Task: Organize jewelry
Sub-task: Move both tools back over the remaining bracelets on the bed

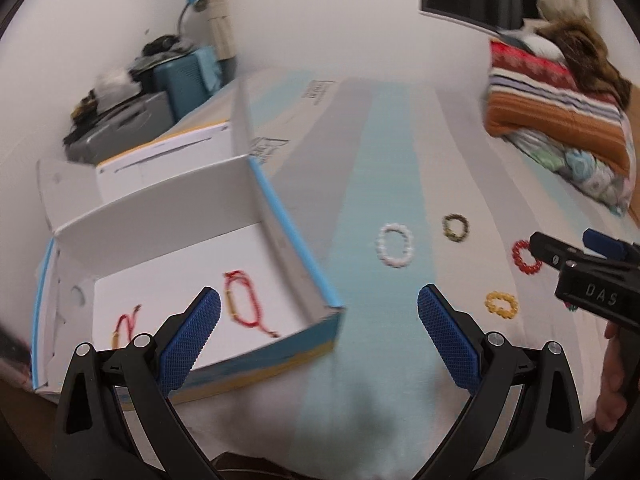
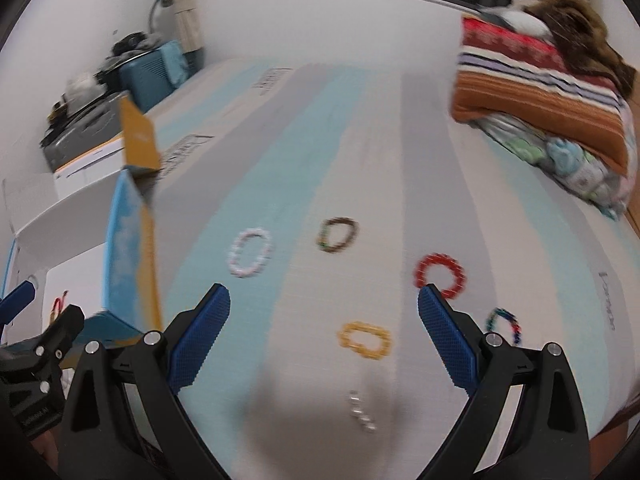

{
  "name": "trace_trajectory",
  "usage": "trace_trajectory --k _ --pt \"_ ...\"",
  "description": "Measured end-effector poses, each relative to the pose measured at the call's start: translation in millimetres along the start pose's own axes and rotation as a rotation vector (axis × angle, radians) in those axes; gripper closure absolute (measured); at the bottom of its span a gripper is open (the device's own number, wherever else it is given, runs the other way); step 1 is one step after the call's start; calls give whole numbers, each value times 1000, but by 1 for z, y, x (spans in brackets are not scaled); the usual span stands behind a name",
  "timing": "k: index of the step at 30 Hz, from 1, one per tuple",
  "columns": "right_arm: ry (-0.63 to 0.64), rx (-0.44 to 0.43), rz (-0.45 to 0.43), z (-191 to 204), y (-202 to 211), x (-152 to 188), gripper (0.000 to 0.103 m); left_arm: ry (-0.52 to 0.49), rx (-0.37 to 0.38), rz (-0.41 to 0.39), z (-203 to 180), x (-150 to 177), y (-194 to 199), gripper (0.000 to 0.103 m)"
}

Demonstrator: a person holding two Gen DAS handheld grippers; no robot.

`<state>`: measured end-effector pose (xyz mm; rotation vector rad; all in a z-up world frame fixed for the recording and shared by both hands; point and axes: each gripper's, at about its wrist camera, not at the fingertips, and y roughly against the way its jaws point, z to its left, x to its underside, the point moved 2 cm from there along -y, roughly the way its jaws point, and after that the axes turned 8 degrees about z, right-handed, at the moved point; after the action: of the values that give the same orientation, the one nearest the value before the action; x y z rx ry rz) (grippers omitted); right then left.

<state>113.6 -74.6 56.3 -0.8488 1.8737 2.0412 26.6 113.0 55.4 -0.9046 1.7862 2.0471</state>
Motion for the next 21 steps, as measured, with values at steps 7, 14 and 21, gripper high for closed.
trace_trajectory --k 7,14,21 --pt "-74 38 23 -64 -10 11 12 -89 26 10 -63 6 -17 6" --pt "-136 61 53 -114 -28 23 12 -161 85 66 -117 19 -46 6" --pt "-197 66 101 -162 -55 33 12 -224 125 109 -158 34 -72 6"
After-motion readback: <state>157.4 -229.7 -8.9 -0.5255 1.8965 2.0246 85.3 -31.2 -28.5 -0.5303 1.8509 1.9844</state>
